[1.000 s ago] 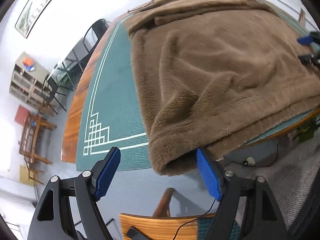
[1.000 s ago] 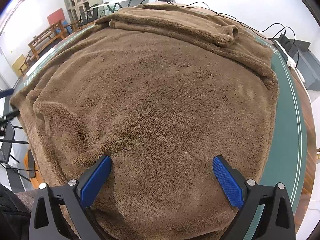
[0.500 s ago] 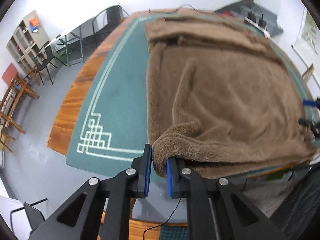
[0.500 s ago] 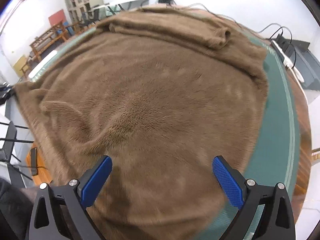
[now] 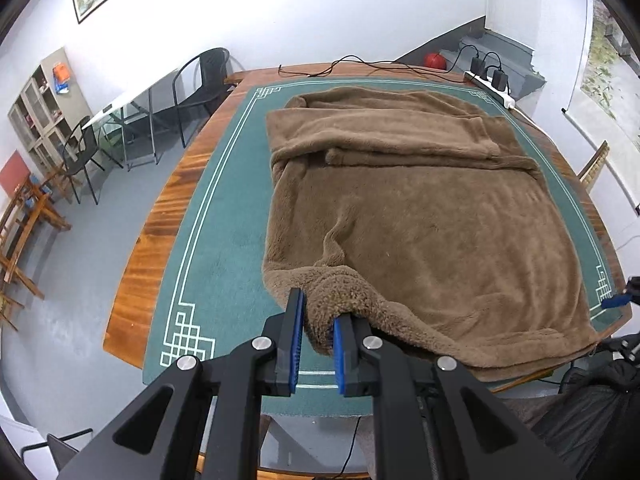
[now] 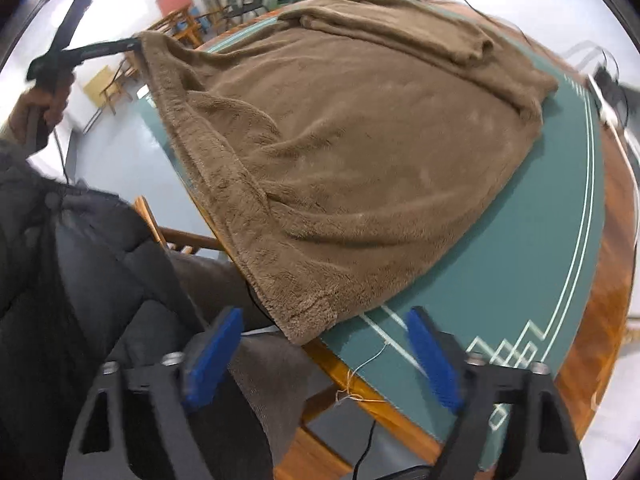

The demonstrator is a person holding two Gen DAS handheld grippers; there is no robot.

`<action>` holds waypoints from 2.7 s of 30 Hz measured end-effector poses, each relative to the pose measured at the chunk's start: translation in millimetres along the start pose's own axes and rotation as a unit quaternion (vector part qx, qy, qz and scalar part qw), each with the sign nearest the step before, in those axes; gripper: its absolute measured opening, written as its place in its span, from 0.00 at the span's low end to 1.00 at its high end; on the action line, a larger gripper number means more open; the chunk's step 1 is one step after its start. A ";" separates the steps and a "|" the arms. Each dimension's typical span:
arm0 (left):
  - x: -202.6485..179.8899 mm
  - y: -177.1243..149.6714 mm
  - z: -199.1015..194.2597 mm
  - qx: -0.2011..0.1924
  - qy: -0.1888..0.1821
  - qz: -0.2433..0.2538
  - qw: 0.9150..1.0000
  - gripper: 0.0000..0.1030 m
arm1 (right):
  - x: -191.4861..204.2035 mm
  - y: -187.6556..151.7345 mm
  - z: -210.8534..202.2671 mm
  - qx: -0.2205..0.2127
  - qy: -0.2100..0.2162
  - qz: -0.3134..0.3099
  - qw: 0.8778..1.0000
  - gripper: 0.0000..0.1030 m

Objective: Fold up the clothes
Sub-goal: 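Grasp the hem edge with the right tool, then lift the hem with both tools and fold it over the sleeves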

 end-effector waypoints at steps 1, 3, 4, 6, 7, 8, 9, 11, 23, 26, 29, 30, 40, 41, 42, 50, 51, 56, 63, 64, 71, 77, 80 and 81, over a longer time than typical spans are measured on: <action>-0.4 1.1 -0.9 0.000 0.001 0.001 1.000 0.15 | -0.7 -1.0 4.0 0.005 -0.002 0.003 1.000 0.61; -1.3 1.9 -4.2 -0.002 0.001 0.002 1.000 0.15 | 1.2 -1.7 6.8 0.007 0.002 0.001 1.000 0.61; -1.8 2.0 -5.8 -0.004 0.001 0.001 1.000 0.15 | 2.3 -2.1 8.0 0.007 0.004 0.000 1.000 0.61; -2.4 2.8 -8.9 -0.006 0.001 0.001 1.000 0.15 | 1.6 -0.2 10.1 0.010 0.008 -0.001 1.000 0.61; -2.6 3.5 -10.5 -0.007 0.002 0.001 1.000 0.15 | 0.4 1.2 11.5 0.012 0.012 0.000 1.000 0.61; -2.8 4.2 -12.0 -0.008 0.002 0.001 1.000 0.15 | -1.3 2.6 13.2 0.014 0.013 0.003 1.000 0.61; -3.0 4.9 -13.5 -0.009 0.003 0.001 1.000 0.15 | -3.2 3.8 15.4 0.016 0.011 0.006 1.000 0.61; -3.4 6.3 -16.6 -0.012 0.003 0.000 1.000 0.15 | -5.6 6.5 20.8 0.022 -0.001 0.004 1.000 0.61; 2.2 13.2 -29.1 -0.017 0.012 0.015 1.000 0.17 | -21.4 13.0 -14.8 -0.036 -0.052 0.041 0.997 0.10; 6.2 19.8 -37.9 -0.026 -0.002 0.016 1.000 0.18 | -41.5 15.1 -47.8 -0.075 -0.032 0.080 0.994 0.10; 7.7 30.9 -50.0 -0.044 -0.008 0.014 0.999 0.18 | -53.3 25.8 -80.1 -0.120 -0.027 0.102 0.987 0.10; 8.0 34.8 -54.5 -0.051 -0.010 0.013 0.999 0.18 | -55.4 30.8 -89.7 -0.133 -0.033 0.104 0.985 0.10; 8.8 90.1 -91.9 -0.109 -0.010 0.032 0.994 0.22 | -91.0 81.5 -168.7 -0.233 -0.088 0.131 0.960 0.10; 9.8 98.3 -93.1 -0.114 -0.009 0.032 0.993 0.24 | -96.7 87.2 -174.2 -0.240 -0.095 0.137 0.956 0.10; 10.9 106.5 -94.3 -0.119 -0.009 0.032 0.992 0.29 | -102.6 92.9 -179.2 -0.247 -0.101 0.142 0.953 0.10; 15.7 185.4 -89.3 -0.150 -0.029 0.030 0.988 0.32 | -143.5 142.9 -215.2 -0.291 -0.138 0.191 0.927 0.10; 16.1 197.4 -86.5 -0.152 -0.034 0.032 0.987 0.32 | -149.5 150.1 -218.1 -0.295 -0.141 0.198 0.924 0.10; 20.4 250.0 -66.1 -0.155 -0.063 0.035 0.985 0.32 | -182.1 185.0 -227.6 -0.310 -0.158 0.238 0.907 0.10; 28.5 321.7 -10.4 -0.130 -0.087 0.022 0.988 0.32 | -227.2 241.9 -215.7 -0.295 -0.174 0.272 0.899 0.10; 30.1 330.2 0.2 -0.122 -0.089 0.018 0.988 0.32 | -234.1 250.9 -210.7 -0.291 -0.174 0.277 0.899 0.10; 36.0 383.8 101.2 -0.056 -0.102 -0.014 0.993 0.32 | -278.6 298.3 -161.6 -0.254 -0.162 0.313 0.901 0.10; 30.1 405.9 170.4 -0.009 -0.092 -0.012 0.996 0.32 | -310.6 331.9 -113.9 -0.210 -0.164 0.327 0.907 0.10; 27.9 414.4 196.2 0.006 -0.089 -0.010 0.996 0.32 | -324.3 343.7 -90.8 -0.189 -0.163 0.335 0.908 0.10; 27.5 416.8 202.1 0.010 -0.088 -0.010 0.996 0.32 | -327.8 347.0 -83.8 -0.183 -0.163 0.337 0.909 0.10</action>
Point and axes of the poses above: each gripper's, at about its wrist camera, not at the fingertips, and z roughly the way its jaws point, x to its left, y to its top, the point moved 6 cm from there along z, roughly the way its jaws point, and after that the axes turned 13 degrees about x, right-handed, at the moved point
